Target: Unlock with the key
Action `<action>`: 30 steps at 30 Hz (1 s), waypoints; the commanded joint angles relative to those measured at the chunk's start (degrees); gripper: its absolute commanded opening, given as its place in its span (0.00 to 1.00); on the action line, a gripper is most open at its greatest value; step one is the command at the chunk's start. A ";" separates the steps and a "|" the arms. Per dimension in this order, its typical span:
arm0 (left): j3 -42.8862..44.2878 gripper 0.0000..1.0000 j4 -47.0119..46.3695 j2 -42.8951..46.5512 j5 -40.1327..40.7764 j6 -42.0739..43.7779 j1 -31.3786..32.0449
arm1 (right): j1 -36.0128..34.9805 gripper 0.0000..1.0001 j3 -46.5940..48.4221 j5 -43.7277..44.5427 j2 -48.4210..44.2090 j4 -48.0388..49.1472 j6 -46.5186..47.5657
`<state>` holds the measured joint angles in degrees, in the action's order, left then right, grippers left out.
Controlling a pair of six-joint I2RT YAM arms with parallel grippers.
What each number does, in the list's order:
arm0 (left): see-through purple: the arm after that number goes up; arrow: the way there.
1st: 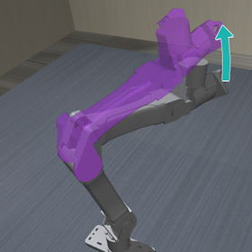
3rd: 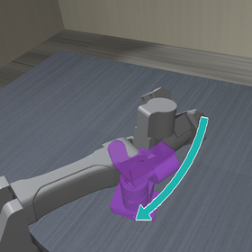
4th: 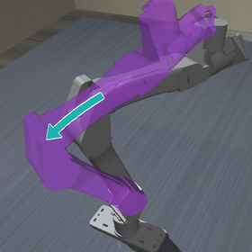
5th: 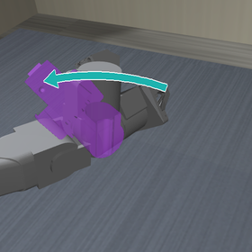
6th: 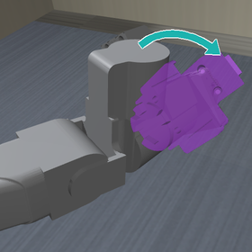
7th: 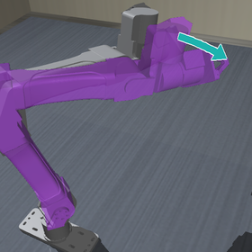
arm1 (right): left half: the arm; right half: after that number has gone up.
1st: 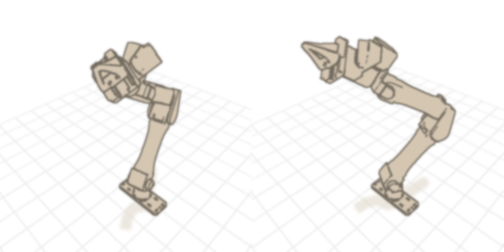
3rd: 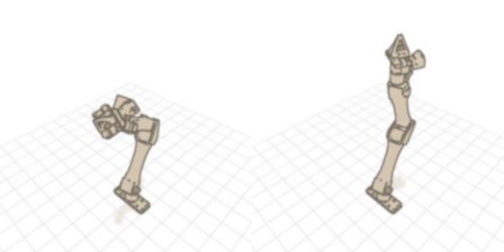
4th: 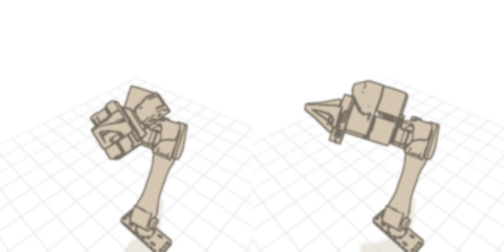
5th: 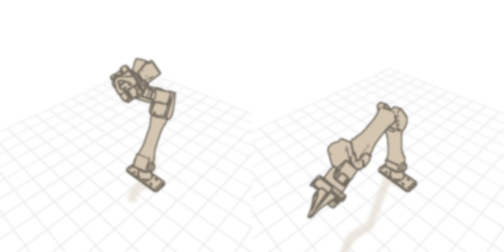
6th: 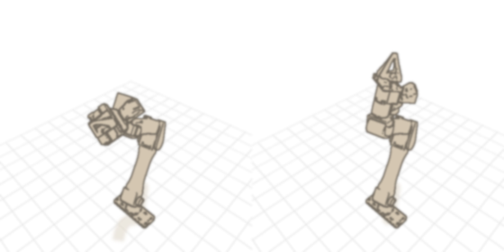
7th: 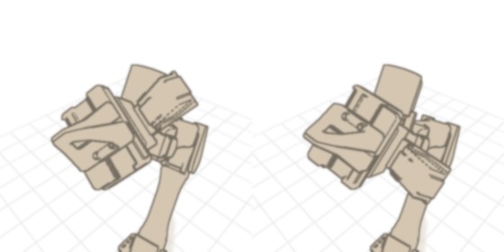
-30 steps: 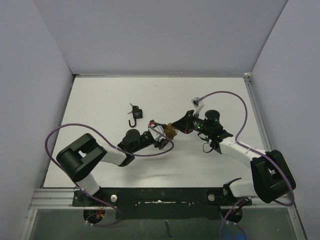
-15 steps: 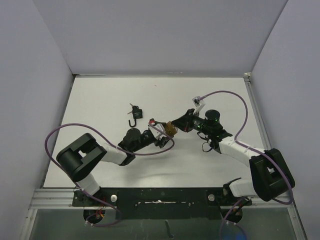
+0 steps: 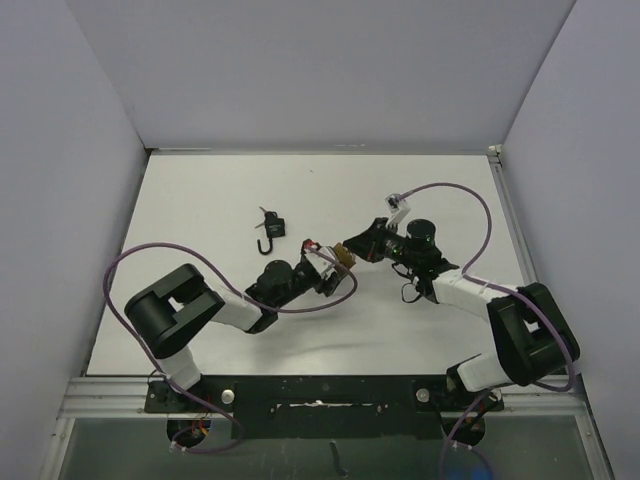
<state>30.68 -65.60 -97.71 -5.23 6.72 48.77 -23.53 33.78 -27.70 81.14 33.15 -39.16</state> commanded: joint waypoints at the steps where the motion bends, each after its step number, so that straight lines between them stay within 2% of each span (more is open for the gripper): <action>1: 8.38 0.00 -21.23 0.48 7.14 1.61 3.32 | -1.41 0.00 -0.06 -4.62 4.62 -2.62 -2.46; 8: 9.02 0.00 -20.79 -1.01 16.98 3.91 7.48 | -1.39 0.00 1.56 -5.71 9.19 -1.35 -4.69; 14: 11.28 0.00 -14.72 0.47 25.19 5.76 10.26 | -1.40 0.00 3.87 -4.29 10.71 -5.40 -5.11; 30: 19.29 0.00 -9.06 -1.97 40.82 10.67 16.26 | -1.69 0.00 10.37 -4.36 14.08 -13.97 -7.22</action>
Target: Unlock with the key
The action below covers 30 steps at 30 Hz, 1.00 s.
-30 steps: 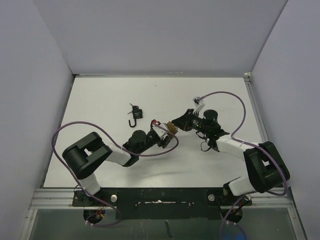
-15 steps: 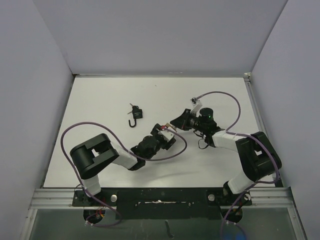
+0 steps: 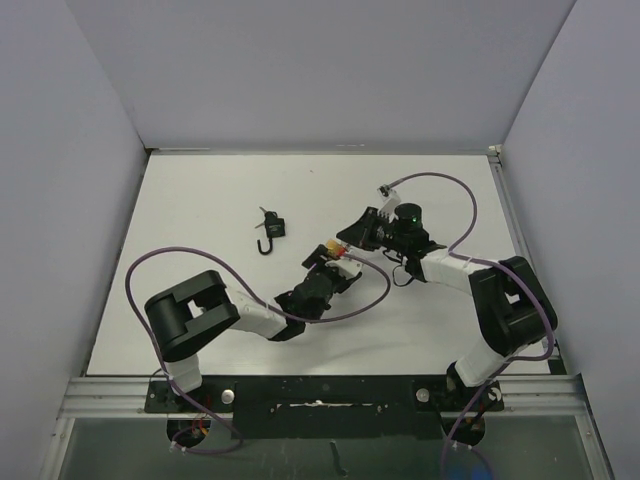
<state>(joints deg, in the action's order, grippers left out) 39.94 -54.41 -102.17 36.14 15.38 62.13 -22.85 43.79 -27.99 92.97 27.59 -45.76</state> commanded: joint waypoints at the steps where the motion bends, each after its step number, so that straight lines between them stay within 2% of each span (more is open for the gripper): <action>1: 10.24 0.00 -20.07 2.40 -0.03 1.98 3.00 | -2.37 0.00 0.41 -4.10 2.20 -8.51 -0.72; 5: 10.87 0.00 -18.56 2.68 1.93 0.86 3.09 | -2.30 0.00 0.68 -4.00 1.97 -8.86 -0.74; 12: 12.22 0.00 -9.87 4.71 5.15 -4.59 2.43 | -1.93 0.02 0.78 -4.08 0.98 -8.25 -1.18; 15: 12.65 0.00 -1.65 6.27 5.60 -10.31 1.23 | -0.53 0.20 0.77 -4.39 0.11 -6.89 -1.97; 20: 13.76 0.00 7.85 7.57 7.12 -15.86 0.08 | 3.83 0.58 -0.20 -4.71 -2.28 -3.68 -3.38; 23: 15.17 0.00 14.18 7.89 7.47 -18.72 -0.56 | 6.99 0.73 -1.05 -4.17 -4.56 -3.08 -3.78; 26: 16.75 0.00 21.44 8.27 7.16 -22.99 -1.69 | 10.19 0.78 -1.79 -4.01 -7.18 -3.96 -3.38; 30: 21.81 0.00 35.49 8.41 5.04 -29.39 -4.59 | 12.66 0.82 -2.09 -2.56 -10.77 -9.31 0.08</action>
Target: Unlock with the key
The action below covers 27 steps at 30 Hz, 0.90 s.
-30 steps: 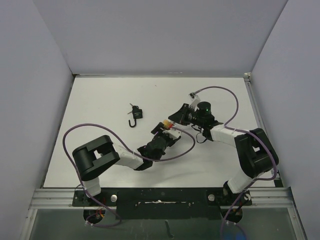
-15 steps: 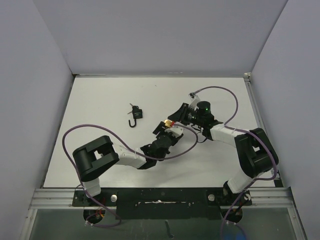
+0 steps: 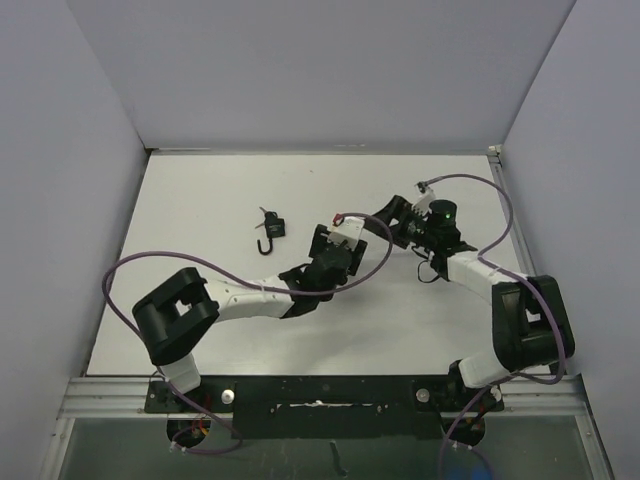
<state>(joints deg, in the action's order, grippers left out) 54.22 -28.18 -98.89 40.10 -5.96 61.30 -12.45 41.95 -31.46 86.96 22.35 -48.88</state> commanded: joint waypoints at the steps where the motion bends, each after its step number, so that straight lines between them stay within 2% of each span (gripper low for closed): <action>1: 9.52 0.00 13.43 4.79 0.52 -9.79 -4.67 | 2.25 0.83 -0.05 2.01 -5.62 -6.25 4.62; 4: 15.14 0.00 25.33 2.68 -3.11 -14.71 -8.16 | 2.32 0.85 0.00 4.96 -7.98 -11.48 7.84; 6: 17.24 0.00 29.58 1.70 -5.02 -16.57 -9.89 | 1.91 0.86 -0.07 6.55 -9.38 -14.08 10.09; 13: 19.24 0.00 32.40 0.59 -11.51 -19.57 -13.08 | -0.26 0.87 -0.42 9.99 -11.70 -19.02 15.49; 18: 20.72 0.00 33.05 -0.85 -12.80 -21.05 -13.35 | -4.84 0.88 -0.52 13.10 -12.16 -19.61 19.15; 27: 22.06 0.00 34.21 -0.40 -12.34 -24.50 -13.40 | -9.88 0.88 -3.07 16.56 -11.12 -16.72 19.26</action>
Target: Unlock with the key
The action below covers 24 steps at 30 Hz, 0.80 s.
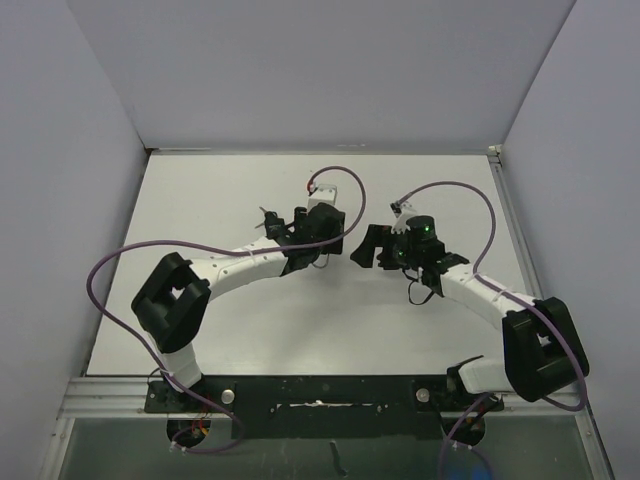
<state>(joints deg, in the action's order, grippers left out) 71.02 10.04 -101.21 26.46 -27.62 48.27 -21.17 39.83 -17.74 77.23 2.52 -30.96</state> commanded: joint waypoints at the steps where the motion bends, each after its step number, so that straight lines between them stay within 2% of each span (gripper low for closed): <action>1: 5.26 0.00 -4.01 2.08 1.17 -3.25 -0.37 | -1.61 0.88 -1.41 3.22 -1.31 3.76 1.20; 12: 4.56 0.00 -6.06 3.18 -2.36 -9.10 -0.37 | -2.90 0.88 -6.05 1.40 1.50 17.42 -5.91; 24: 2.40 0.00 -10.48 5.52 -6.55 -13.54 -0.38 | -3.11 0.88 -5.12 -0.30 6.20 22.96 -9.32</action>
<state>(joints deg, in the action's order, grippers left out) 71.99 8.93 -101.10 21.54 -38.46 48.27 -23.77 33.85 -17.17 82.76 19.44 -38.89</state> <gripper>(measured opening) 0.623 0.880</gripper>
